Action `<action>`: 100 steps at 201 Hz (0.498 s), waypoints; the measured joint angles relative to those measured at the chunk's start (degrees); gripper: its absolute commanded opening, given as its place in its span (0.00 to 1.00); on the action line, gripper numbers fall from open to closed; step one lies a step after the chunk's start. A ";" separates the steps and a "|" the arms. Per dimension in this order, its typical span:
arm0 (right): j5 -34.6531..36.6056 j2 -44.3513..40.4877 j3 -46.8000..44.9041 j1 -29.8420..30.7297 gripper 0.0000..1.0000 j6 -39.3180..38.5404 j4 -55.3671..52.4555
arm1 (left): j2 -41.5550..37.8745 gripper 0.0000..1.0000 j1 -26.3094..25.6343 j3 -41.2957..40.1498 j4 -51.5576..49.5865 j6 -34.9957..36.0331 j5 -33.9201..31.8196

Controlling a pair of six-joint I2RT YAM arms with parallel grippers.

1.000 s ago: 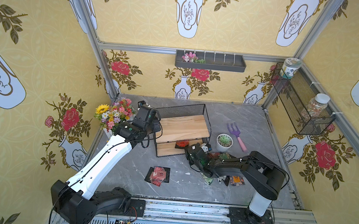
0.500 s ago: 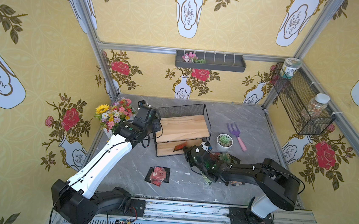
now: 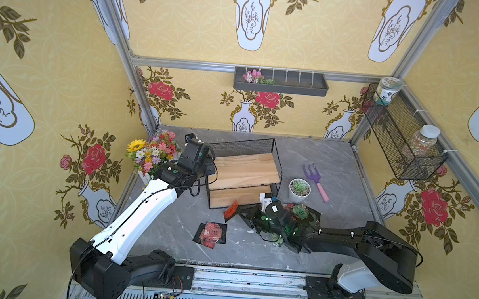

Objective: Remove the tea bags from the shelf
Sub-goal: Place the tea bag at the center of the board.

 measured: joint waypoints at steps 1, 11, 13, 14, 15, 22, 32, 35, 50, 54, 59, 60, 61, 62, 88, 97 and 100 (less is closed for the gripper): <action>-0.24 0.04 0.00 0.04 0.00 -0.09 0.15 | 0.00 0.00 0.00 0.00 0.00 0.02 0.00; -2.71 0.76 0.15 0.50 0.00 -0.66 1.49 | 0.02 0.00 0.00 0.00 0.00 0.04 0.00; -3.06 0.94 0.24 0.59 0.00 -0.76 1.62 | 0.02 0.00 0.00 0.00 0.00 0.04 0.00; -3.23 1.03 0.28 0.63 0.00 -0.83 1.64 | 0.02 0.00 0.00 0.00 0.00 0.04 0.00; -3.48 1.11 0.33 0.68 0.00 -0.85 1.68 | 0.02 0.00 0.00 0.00 0.00 0.04 0.00; -4.72 1.99 0.79 0.94 0.00 -1.33 2.12 | 0.04 0.00 0.00 0.00 0.00 0.07 0.00; -6.73 3.56 1.64 1.20 0.00 -1.70 2.97 | 0.09 0.00 0.00 0.02 0.04 0.07 0.00; -7.23 4.24 1.99 1.33 0.00 -1.81 3.19 | 0.11 0.00 0.00 0.02 0.07 0.07 0.00; -9.11 6.93 3.21 1.84 0.00 -1.86 3.93 | 0.22 0.00 0.00 0.04 0.17 0.09 0.00; -9.46 7.56 3.54 1.92 0.00 -1.88 4.07 | 0.28 0.00 0.00 0.09 0.22 0.11 0.00; -9.88 8.37 3.89 2.10 0.00 -1.86 4.04 | 0.33 0.00 0.00 0.15 0.22 0.13 0.02; -9.92 8.50 3.93 2.14 0.00 -1.86 4.04 | 0.33 0.00 0.00 0.15 0.26 0.15 0.02; -9.94 8.61 3.98 2.19 0.00 -1.86 4.04 | 0.33 0.00 0.00 0.15 0.28 0.15 0.02; -9.97 8.70 4.00 2.21 0.00 -1.86 4.04 | 0.33 0.00 0.00 0.15 0.28 0.15 0.02; -11.06 9.88 4.33 2.80 0.00 -1.66 3.26 | 0.33 0.00 0.00 0.26 0.13 0.33 0.02; -11.08 9.79 4.26 2.97 0.00 -1.66 2.29 | 0.33 0.00 0.00 0.26 0.07 0.46 0.02; -11.10 9.73 4.20 2.99 0.00 -1.66 1.95 | 0.33 0.00 0.00 0.26 0.04 0.46 0.02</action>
